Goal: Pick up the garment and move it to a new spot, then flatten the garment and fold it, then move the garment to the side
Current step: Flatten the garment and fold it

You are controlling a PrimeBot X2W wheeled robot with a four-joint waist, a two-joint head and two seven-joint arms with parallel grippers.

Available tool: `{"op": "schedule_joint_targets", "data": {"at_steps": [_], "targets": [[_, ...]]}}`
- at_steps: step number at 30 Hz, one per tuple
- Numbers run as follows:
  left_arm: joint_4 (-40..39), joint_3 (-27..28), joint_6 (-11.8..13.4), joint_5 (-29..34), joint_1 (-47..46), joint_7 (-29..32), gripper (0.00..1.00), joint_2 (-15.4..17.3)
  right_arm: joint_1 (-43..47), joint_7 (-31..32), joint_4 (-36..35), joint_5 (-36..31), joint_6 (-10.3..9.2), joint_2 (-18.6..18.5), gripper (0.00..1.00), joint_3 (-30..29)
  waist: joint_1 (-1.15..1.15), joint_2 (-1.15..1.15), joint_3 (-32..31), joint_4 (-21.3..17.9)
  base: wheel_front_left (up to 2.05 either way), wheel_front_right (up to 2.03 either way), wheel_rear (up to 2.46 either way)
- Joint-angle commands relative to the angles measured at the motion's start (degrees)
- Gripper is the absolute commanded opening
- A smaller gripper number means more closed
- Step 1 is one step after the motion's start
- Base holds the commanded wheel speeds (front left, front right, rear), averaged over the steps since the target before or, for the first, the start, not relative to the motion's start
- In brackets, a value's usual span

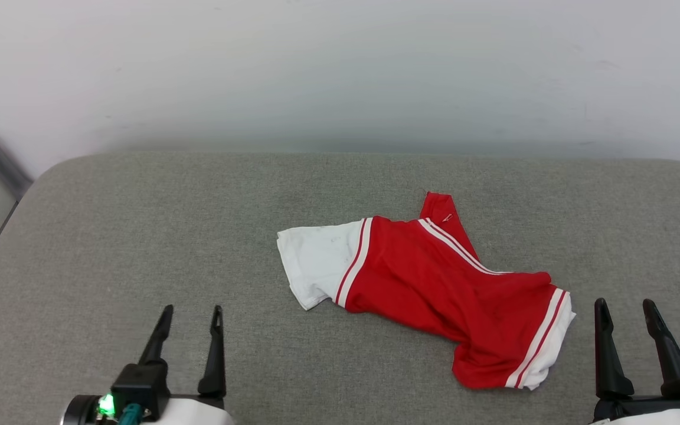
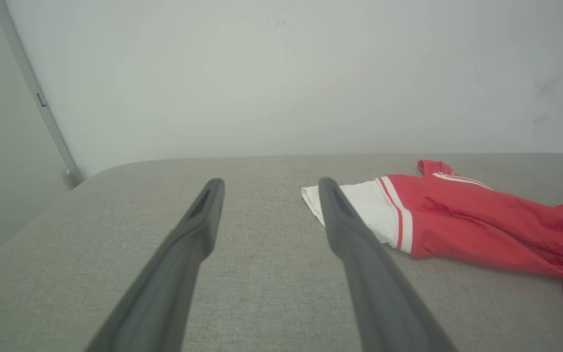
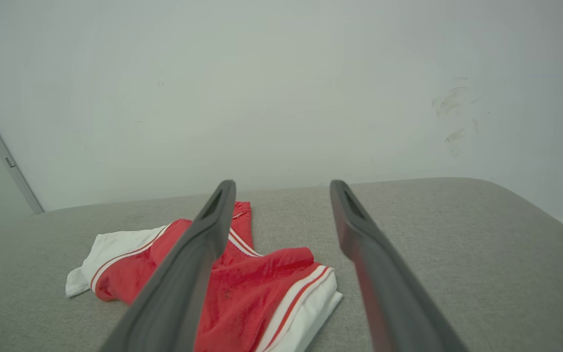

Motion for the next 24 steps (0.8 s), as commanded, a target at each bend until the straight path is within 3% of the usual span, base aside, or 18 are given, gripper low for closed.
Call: {"op": "schedule_joint_targets", "data": {"at_steps": [1, 8, 13, 21, 24], "targets": [[0.0, 1.2, -0.4, 0.4, -0.3, -0.1, 1.0, -0.2, 0.6, -0.1, 0.0, 0.3, -0.02, 0.1, 1.0, 0.1, 0.0, 0.0, 0.1, -0.1, 0.0, 0.0, 0.0], [2.0, 4.5, -5.4, 1.3, -8.0, -0.1, 1.0, 2.3, -1.3, -0.1, -0.6, -0.6, -0.02, 0.1, 1.0, 0.5, 0.0, 0.0, 1.3, -1.1, 0.0, 0.0, 0.0], [6.0, 5.0, -9.4, 1.2, -19.3, -0.1, 1.0, 5.7, -2.4, -0.1, -1.3, -1.3, -0.02, 0.1, 1.0, 0.9, 0.0, 0.0, 3.7, -2.3, 0.0, 0.0, 0.0], [11.3, 1.3, -11.8, 0.8, -36.7, 4.1, 1.0, 11.1, -5.0, -0.1, -2.3, -2.3, -0.02, 0.1, 1.0, 0.7, 0.0, 0.0, 8.8, -3.6, 0.0, 0.0, 0.0], [13.1, -1.8, -12.2, -0.3, -44.1, 9.6, 1.0, 13.1, -6.5, -0.1, -2.8, -2.4, -0.02, 0.1, 1.0, 0.0, 0.0, 0.0, 11.7, -3.9, 0.0, 0.0, 0.0]]}}
